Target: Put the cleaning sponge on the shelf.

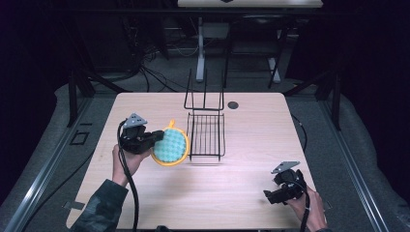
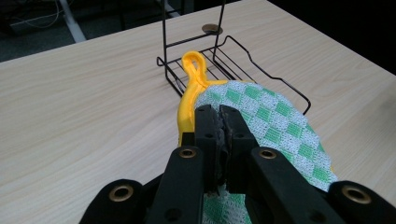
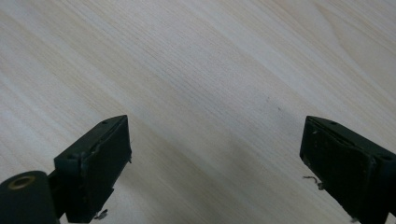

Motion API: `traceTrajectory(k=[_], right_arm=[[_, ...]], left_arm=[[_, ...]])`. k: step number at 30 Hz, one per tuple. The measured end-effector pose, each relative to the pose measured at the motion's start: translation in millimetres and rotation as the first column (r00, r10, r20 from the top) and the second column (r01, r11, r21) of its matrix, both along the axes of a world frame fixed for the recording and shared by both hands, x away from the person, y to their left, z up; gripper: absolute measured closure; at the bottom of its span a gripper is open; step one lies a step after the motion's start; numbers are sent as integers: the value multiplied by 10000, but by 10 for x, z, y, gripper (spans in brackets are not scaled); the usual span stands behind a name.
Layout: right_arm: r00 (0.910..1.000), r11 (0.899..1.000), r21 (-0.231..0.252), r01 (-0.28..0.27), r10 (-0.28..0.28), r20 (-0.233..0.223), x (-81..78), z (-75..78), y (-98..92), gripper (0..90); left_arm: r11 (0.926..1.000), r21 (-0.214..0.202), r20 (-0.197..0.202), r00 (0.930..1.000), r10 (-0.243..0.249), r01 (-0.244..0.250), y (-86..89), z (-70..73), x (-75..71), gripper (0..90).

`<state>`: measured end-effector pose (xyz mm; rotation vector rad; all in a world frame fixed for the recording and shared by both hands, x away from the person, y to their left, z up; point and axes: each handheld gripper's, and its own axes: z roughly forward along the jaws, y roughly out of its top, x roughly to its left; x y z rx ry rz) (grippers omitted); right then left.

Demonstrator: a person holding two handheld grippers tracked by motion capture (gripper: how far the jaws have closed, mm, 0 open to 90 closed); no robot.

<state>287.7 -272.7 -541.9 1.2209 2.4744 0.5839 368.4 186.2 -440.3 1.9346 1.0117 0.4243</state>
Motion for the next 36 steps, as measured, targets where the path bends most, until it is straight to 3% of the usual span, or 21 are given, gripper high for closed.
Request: traceTrajectory(k=[17,25,36], right_arm=[[9996,9994,-342,-113,121,243,-36,42,36,86],[9997,9986,-496,-198,203,104,-30,24,67,87],[9997,9988,-450,-183,191,172,-38,32,75,86]], left_arm=[[9998,162,33,9999,-105,104,-167,-7,96,870],[9995,276,-31,9999,-120,121,-265,-43,184,870],[9996,254,63,9999,-150,148,-486,-74,295,871]])
